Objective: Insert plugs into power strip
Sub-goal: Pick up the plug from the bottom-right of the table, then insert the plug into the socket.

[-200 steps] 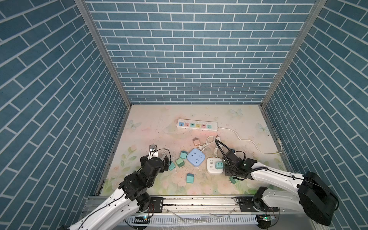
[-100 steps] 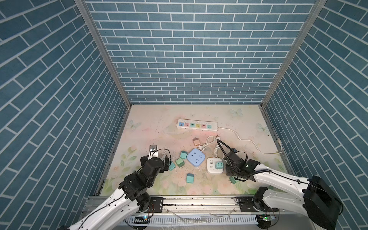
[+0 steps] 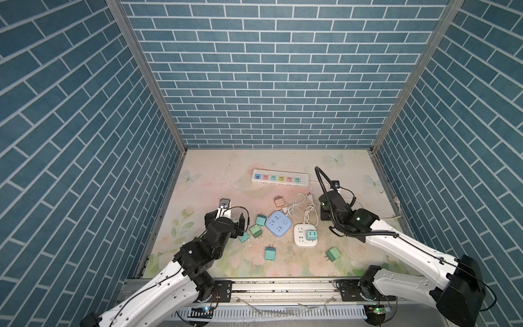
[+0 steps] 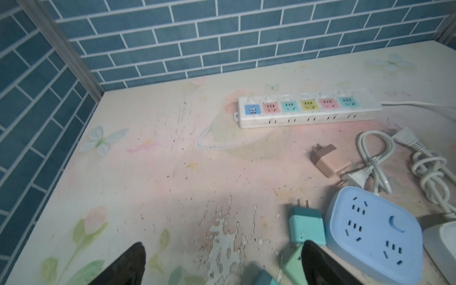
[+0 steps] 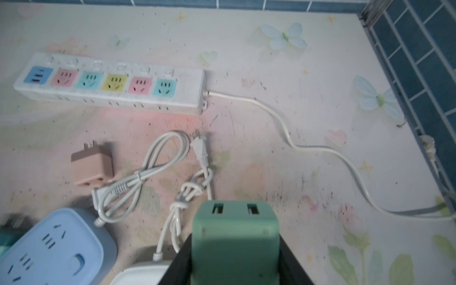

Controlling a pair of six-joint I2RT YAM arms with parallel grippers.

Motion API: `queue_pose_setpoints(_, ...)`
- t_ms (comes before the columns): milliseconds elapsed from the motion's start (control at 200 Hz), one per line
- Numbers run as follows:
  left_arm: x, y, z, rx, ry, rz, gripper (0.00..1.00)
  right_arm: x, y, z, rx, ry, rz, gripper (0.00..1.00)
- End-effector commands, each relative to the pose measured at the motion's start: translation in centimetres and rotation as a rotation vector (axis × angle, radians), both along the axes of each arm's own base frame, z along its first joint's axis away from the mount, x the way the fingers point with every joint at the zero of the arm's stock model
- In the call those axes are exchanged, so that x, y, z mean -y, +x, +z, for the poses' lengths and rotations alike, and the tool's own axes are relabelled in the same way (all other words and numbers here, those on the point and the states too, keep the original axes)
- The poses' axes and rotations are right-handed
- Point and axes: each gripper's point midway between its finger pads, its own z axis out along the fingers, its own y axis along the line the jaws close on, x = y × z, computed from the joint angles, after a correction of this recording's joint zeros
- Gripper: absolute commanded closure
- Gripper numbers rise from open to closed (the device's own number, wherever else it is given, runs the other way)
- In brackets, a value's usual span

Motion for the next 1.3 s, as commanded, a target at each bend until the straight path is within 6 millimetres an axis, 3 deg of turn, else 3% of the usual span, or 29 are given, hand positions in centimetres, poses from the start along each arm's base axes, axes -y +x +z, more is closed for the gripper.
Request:
queue_pose_setpoints(0, 1.1, 3.6, 5.3, 0.148, 0.01, 0.006, 0.0, -1.2, 5.3, 5.1, 0.212, -0.08, 0.03, 1.0)
queue_pose_setpoints(100, 0.6, 7.3, 5.9, 0.103, -0.028, 0.03, 0.0, -3.1, 9.2, 7.5, 0.317, -0.08, 0.098, 1.0)
queue_pose_setpoints(240, -0.1, 11.9, 8.4, 0.091, -0.055, 0.052, 0.0, -4.5, 13.4, 10.1, 0.426, -0.071, 0.213, 1.0)
queue_pose_setpoints(325, 0.5, 13.7, 9.8, 0.117, -0.035, 0.027, 0.0, -4.5, 15.1, 11.3, 0.479, -0.092, 0.241, 1.0)
queue_pose_setpoints(410, 1.8, 14.8, 9.8, 0.104, -0.042, -0.041, 0.01, -5.3, 15.5, 11.8, 0.508, -0.095, 0.311, 1.0)
queue_pose_setpoints(555, 4.2, 15.1, 9.1, 0.082, -0.067, -0.169, 0.05, -6.8, 12.9, 11.3, 0.566, -0.098, 0.466, 1.0)
queue_pose_setpoints(705, 6.9, 14.3, 10.3, 0.041, -0.134, -0.311, 0.13, -7.3, 9.4, 11.3, 0.636, -0.028, 0.568, 1.0)
queue_pose_setpoints(845, 9.5, 11.8, 12.5, 0.043, -0.244, -0.488, 0.14, -9.3, 6.4, 10.4, 0.617, -0.019, 0.757, 1.0)
queue_pose_setpoints(1045, 12.1, 8.5, 14.3, -0.001, -0.377, -0.674, 0.19, -11.2, 0.8, 10.1, 0.791, -0.11, 0.955, 1.0)
queue_pose_setpoints(1295, 15.7, 4.0, 14.9, -0.081, -0.438, -0.855, 0.21, -13.3, -2.6, 10.2, 0.815, -0.135, 1.069, 1.0)
